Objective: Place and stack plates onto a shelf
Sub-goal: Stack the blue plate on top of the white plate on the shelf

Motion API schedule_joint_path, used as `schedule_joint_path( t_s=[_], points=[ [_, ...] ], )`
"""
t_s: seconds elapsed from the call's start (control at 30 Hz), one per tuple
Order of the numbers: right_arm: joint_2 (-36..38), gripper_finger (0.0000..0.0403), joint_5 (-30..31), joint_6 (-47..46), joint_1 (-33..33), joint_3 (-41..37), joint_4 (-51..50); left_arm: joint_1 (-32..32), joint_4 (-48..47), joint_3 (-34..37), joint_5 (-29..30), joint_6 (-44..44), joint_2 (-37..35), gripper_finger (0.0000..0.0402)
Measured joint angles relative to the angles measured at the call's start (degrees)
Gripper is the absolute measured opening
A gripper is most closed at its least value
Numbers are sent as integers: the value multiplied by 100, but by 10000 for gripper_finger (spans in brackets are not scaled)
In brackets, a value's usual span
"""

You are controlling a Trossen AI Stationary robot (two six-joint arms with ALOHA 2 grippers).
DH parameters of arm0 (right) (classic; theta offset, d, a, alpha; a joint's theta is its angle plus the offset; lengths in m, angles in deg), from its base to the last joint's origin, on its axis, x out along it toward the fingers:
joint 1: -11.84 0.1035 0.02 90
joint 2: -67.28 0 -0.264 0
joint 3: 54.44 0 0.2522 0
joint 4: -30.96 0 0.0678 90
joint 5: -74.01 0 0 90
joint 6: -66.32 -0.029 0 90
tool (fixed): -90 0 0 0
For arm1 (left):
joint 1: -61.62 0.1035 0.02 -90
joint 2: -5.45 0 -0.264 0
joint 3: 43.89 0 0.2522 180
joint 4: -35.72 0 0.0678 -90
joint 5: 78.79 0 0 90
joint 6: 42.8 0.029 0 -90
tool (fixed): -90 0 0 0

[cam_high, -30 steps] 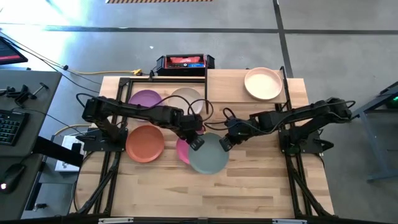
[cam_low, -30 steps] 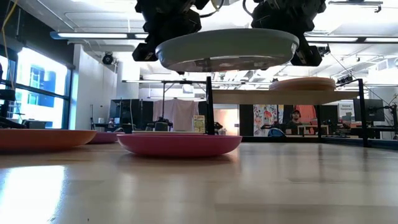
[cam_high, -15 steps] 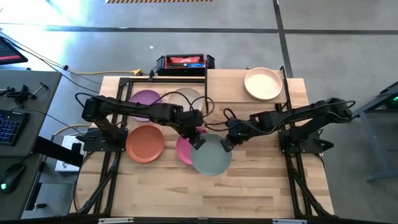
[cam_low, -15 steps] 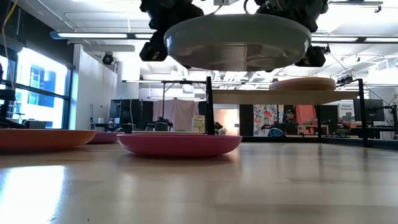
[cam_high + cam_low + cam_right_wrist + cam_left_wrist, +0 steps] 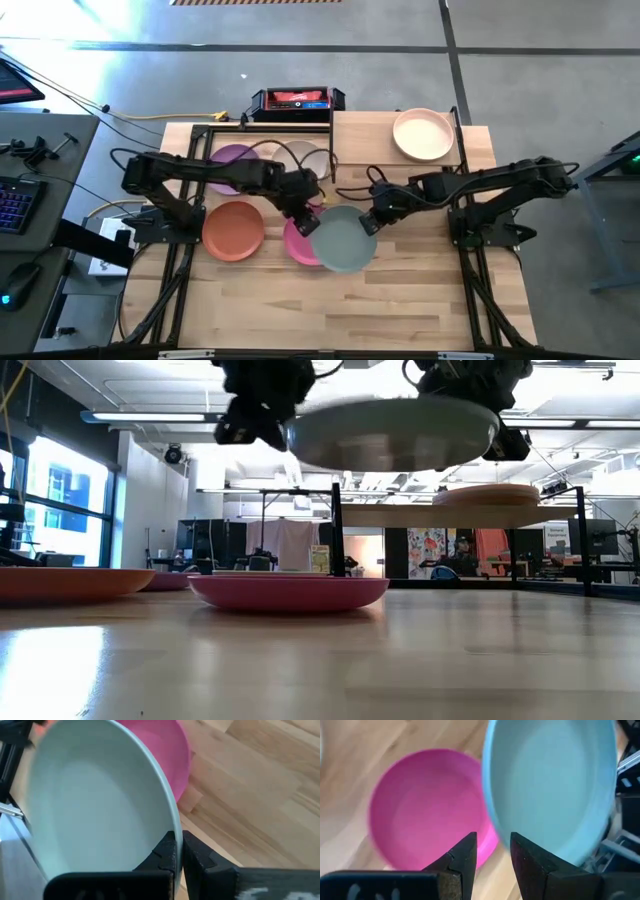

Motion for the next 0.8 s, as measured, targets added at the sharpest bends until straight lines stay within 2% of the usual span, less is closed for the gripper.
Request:
schedule_joint_path(
  t_s=[0.37, 0.8],
  points=[
    [595, 0, -46, 163, -566, 0, -239, 374, -432, -9, 814, 888, -827, 99],
    [1982, 0, 83, 64, -2009, 0, -581, 932, -1431, -7, 1772, 2501, -1515, 99]
  ],
)
